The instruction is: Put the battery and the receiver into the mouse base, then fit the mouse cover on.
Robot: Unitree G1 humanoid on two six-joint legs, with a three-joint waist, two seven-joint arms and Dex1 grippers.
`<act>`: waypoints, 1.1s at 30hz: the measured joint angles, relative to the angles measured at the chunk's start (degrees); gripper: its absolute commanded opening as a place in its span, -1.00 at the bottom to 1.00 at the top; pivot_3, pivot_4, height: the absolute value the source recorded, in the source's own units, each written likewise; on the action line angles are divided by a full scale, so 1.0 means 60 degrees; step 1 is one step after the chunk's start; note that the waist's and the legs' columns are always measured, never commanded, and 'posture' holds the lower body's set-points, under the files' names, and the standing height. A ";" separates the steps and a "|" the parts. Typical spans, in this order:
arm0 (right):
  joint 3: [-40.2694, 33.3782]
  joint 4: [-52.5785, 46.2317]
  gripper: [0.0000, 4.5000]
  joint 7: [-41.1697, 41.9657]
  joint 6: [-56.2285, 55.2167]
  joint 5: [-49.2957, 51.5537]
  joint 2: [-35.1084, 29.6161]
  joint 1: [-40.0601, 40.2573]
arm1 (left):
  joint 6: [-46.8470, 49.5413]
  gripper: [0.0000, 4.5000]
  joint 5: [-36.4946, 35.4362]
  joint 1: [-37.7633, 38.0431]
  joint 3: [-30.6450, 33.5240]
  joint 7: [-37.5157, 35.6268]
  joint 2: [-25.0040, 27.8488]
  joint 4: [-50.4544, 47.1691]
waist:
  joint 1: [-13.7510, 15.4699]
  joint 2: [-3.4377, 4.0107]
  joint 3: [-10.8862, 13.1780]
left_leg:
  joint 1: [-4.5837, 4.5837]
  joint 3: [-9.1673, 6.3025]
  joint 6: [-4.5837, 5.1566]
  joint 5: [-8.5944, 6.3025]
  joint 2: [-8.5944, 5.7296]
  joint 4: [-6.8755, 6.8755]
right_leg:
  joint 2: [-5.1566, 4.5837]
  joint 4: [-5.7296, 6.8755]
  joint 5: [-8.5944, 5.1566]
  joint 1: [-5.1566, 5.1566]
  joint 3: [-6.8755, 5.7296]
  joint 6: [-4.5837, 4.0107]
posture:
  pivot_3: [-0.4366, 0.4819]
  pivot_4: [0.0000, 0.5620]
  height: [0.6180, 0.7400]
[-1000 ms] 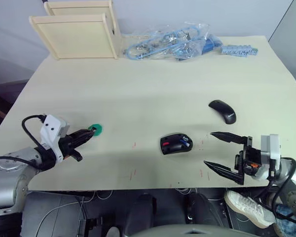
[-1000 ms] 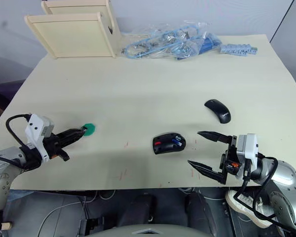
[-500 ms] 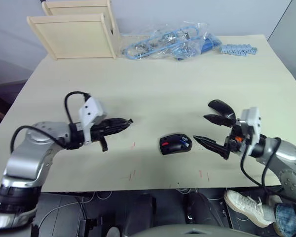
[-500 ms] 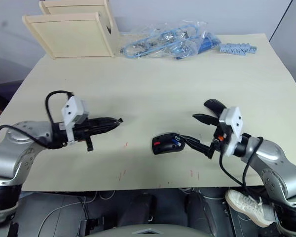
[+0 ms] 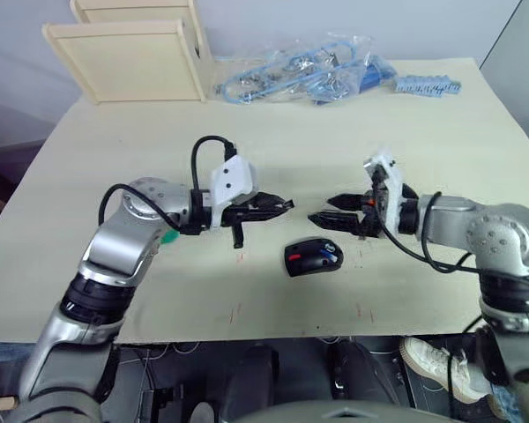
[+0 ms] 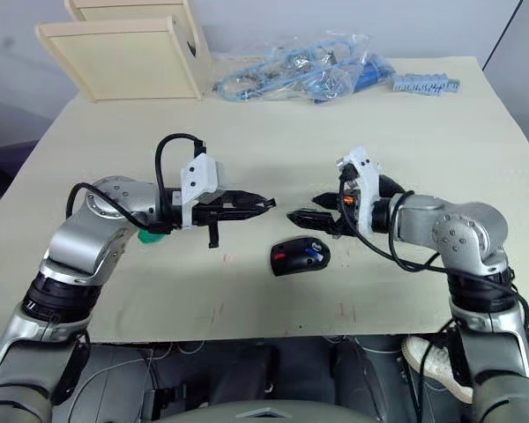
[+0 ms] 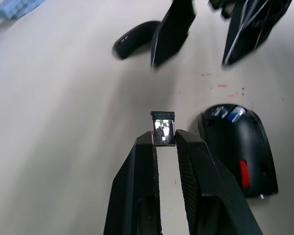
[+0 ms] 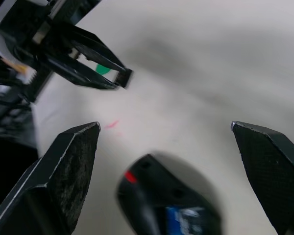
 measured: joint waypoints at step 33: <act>-0.1592 0.4181 0.00 -0.3645 0.2476 0.3216 0.1430 -0.2126 | -0.1658 -0.97 0.0882 -0.0623 -0.0364 -0.1234 -0.0553 0.1414 | -0.0248 0.0004 0.0000 | -0.0003 0.0004 0.0004 0.0000 -0.0003 -0.0001 | -0.0001 0.0007 0.0001 -0.0001 -0.0002 0.0001 | -0.05 -0.47 1.00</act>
